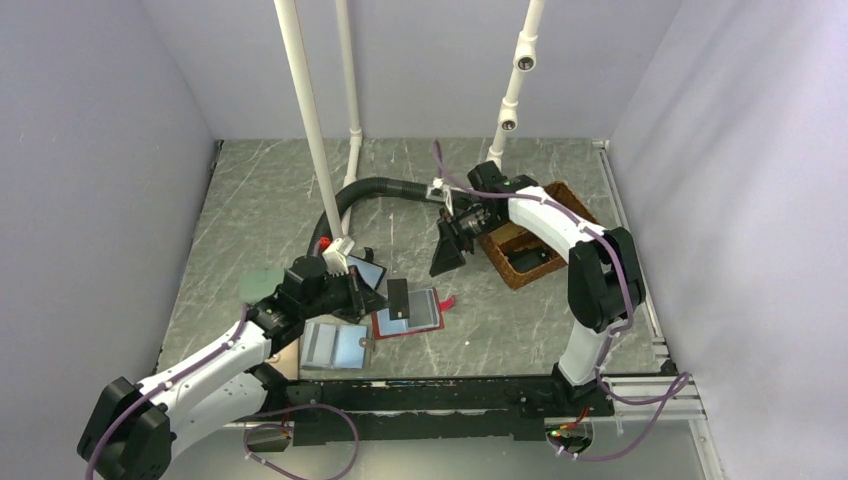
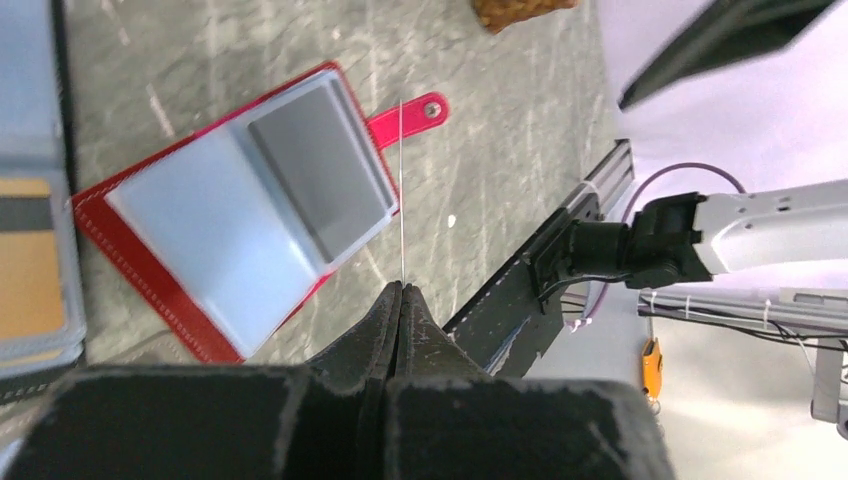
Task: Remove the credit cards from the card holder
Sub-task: Place the credit card in the storage box.
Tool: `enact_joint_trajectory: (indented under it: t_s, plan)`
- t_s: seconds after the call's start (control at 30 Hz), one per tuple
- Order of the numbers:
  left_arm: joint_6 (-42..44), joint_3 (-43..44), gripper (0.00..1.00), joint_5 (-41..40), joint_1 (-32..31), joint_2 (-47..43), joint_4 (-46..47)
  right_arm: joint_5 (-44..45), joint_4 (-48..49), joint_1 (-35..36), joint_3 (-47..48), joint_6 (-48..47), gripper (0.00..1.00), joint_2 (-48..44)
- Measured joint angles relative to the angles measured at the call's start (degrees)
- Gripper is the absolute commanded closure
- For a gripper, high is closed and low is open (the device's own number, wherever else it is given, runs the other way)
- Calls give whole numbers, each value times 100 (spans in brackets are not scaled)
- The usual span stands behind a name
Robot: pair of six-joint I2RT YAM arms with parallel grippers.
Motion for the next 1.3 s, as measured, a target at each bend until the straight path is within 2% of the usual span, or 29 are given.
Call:
enact_joint_trajectory:
  t_s: [0.13, 0.33, 0.57, 0.7, 0.8, 0.83, 0.87, 1.03, 1.07, 1.27, 1.3]
  plan:
    - [48, 0, 100, 142, 0, 0, 463, -310, -234, -297, 247, -107, 27, 133]
    - [24, 4, 100, 321, 0, 55, 1222, -649, -271, -251, 197, 39, 23, 157]
    - [-136, 83, 100, 476, -7, 396, 1897, -1078, 57, -177, -188, 520, 24, 155]
    - [-264, 199, 100, 560, -17, 542, 2214, -1248, 223, -133, -240, 752, 28, 155]
    - [-339, 247, 100, 570, -28, 577, 2420, -1397, 363, -96, -254, 896, 37, 133]
    - [-365, 247, 100, 570, -33, 577, 2485, -1438, 398, -92, -260, 935, 44, 120]
    - [-385, 247, 100, 570, -42, 577, 2533, -1497, 466, -81, -284, 999, 57, 92]
    - [-428, 247, 100, 566, -87, 588, 2634, -1845, 835, -76, -466, 1390, 100, -76]
    - [-431, 247, 95, 562, -87, 588, 2632, -1906, 896, -74, -498, 1445, 100, -109]
    - [-476, 247, 47, 356, -98, 457, 2402, -2024, 1073, -76, -664, 1543, 100, -378]
    - [-476, 254, 42, 302, -101, 396, 2282, -1993, 1032, -79, -667, 1460, 100, -420]
